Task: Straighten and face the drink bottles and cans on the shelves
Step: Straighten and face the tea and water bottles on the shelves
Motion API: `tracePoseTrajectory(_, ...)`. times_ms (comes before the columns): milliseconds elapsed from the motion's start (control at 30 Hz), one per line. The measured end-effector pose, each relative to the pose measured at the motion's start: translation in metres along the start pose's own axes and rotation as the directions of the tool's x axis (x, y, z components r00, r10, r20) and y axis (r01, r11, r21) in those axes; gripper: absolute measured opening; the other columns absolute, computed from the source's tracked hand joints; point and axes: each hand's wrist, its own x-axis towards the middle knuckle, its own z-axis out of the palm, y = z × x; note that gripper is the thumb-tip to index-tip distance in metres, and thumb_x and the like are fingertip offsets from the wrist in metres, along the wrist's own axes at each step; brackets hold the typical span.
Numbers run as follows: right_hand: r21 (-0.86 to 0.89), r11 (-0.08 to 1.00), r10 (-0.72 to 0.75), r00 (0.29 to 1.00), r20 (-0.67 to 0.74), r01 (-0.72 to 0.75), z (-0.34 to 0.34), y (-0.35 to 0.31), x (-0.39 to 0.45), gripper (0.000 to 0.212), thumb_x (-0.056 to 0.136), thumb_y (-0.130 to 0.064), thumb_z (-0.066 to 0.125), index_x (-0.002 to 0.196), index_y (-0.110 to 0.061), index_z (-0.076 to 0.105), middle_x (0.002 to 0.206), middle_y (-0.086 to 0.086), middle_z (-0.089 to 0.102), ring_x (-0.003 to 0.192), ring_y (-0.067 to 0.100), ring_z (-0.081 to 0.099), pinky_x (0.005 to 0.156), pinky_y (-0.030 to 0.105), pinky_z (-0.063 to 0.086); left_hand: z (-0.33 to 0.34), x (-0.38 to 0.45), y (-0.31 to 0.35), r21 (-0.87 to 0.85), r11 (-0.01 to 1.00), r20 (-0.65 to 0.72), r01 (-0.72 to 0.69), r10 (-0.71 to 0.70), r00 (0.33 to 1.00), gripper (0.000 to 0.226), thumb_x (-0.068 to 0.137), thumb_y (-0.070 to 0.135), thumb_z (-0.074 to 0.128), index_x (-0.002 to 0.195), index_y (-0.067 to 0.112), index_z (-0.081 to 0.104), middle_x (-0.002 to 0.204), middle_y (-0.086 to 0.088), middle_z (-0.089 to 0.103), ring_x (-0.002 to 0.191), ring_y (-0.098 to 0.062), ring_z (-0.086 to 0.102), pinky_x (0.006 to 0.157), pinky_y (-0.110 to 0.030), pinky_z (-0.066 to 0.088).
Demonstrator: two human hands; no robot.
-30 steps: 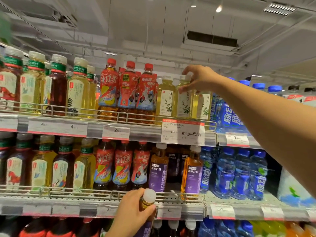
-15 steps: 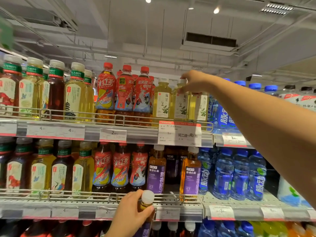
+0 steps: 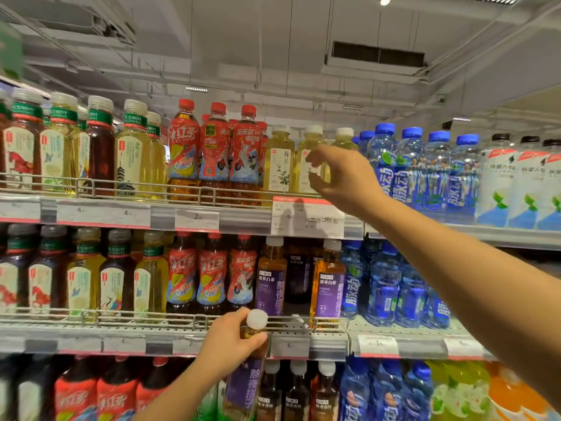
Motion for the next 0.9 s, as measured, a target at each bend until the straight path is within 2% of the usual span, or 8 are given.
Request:
tracePoseTrajectory(100,0.029,0.999,0.02,0.971,0.24,-0.028,0.006,-0.015,-0.056,0.015,0.091,-0.035,0.067,0.103,-0.026,0.067,0.085,-0.013,0.07,0.075,0.008,0.065,0.072,0.037,0.058,-0.005,-0.001,0.005,-0.004,1.0,0.029,0.021,-0.021,0.999,0.038,0.078,0.057,0.075,0.108,0.035,0.065,0.1,0.018,0.069,0.092,0.0,0.063,0.085,-0.031,0.053)
tracePoseTrajectory(200,0.013,0.998,0.032,0.74,0.671,-0.056,0.024,-0.025,-0.108,0.028,0.09,-0.049,0.068,0.105,-0.025,0.071,0.086,-0.011,0.07,0.076,0.009,0.066,0.074,0.035,0.058,-0.008,-0.004,0.019,-0.068,0.998,0.028,0.015,-0.013,1.0,0.036,0.082,0.047,0.08,0.113,0.036,0.066,0.107,0.02,0.07,0.097,0.005,0.062,0.084,-0.023,0.049)
tracePoseTrajectory(300,0.075,0.98,0.044,0.563,0.825,-0.187,0.054,-0.027,-0.154,0.052,0.086,-0.059,0.071,0.123,-0.023,0.065,0.1,-0.007,0.075,0.08,0.009,0.071,0.079,0.032,0.058,-0.005,-0.005,0.045,-0.105,0.994,-0.028,-0.019,0.017,0.999,0.03,0.079,0.048,0.08,0.102,0.034,0.068,0.097,0.016,0.072,0.09,0.001,0.065,0.083,-0.032,0.054)
tracePoseTrajectory(467,0.327,0.794,0.118,0.657,0.744,-0.513,0.084,-0.035,-0.202,0.073,0.072,-0.064,0.081,0.131,-0.033,0.051,0.12,-0.012,0.067,0.098,0.007,0.069,0.085,0.032,0.058,-0.002,0.001,0.094,-0.259,0.964,-0.18,-0.051,0.004,0.984,0.027,0.077,0.047,0.08,0.096,0.032,0.067,0.091,0.013,0.072,0.085,0.001,0.066,0.083,-0.037,0.058)
tracePoseTrajectory(533,0.392,0.755,0.176,0.739,0.651,-0.526,0.088,-0.037,-0.203,0.068,0.07,-0.059,0.084,0.125,-0.035,0.053,0.116,-0.018,0.068,0.103,-0.001,0.065,0.091,0.032,0.055,-0.003,0.004,0.105,-0.28,0.957,-0.206,-0.071,0.013,0.979,0.025,0.079,0.048,0.078,0.096,0.035,0.066,0.092,0.014,0.071,0.087,-0.001,0.067,0.083,-0.038,0.058)
tracePoseTrajectory(667,0.354,0.8,0.27,0.818,0.508,-0.484,0.088,-0.03,-0.192,0.059,0.068,-0.052,0.084,0.115,-0.033,0.054,0.101,-0.015,0.07,0.091,0.002,0.065,0.083,0.038,0.056,-0.019,0.014,0.109,-0.198,0.968,-0.152,-0.156,0.127,0.98,0.029,0.081,0.055,0.075,0.102,0.039,0.063,0.097,0.016,0.069,0.093,0.0,0.065,0.083,-0.031,0.055)
tracePoseTrajectory(800,0.41,0.722,0.427,0.825,0.369,-0.557,0.089,-0.013,-0.189,0.065,0.069,-0.053,0.086,0.124,-0.036,0.055,0.106,-0.019,0.072,0.097,0.0,0.066,0.088,0.033,0.055,-0.036,0.026,0.102,-0.199,0.97,-0.223,-0.142,0.096,0.97,0.024,0.093,0.049,0.064,0.108,0.03,0.064,0.096,0.018,0.067,0.09,0.004,0.063,0.082,-0.024,0.05)
tracePoseTrajectory(900,0.444,0.679,0.481,0.811,0.332,-0.585,0.094,-0.007,-0.184,0.068,0.066,-0.056,0.087,0.124,-0.037,0.057,0.108,-0.021,0.072,0.101,-0.001,0.066,0.093,0.037,0.055,-0.037,0.04,0.093,-0.074,0.996,-0.275,-0.04,0.018,0.961,0.03,0.097,0.04,0.061,0.125,0.028,0.056,0.084,0.016,0.064,0.076,-0.001,0.063,0.08,-0.035,0.055)
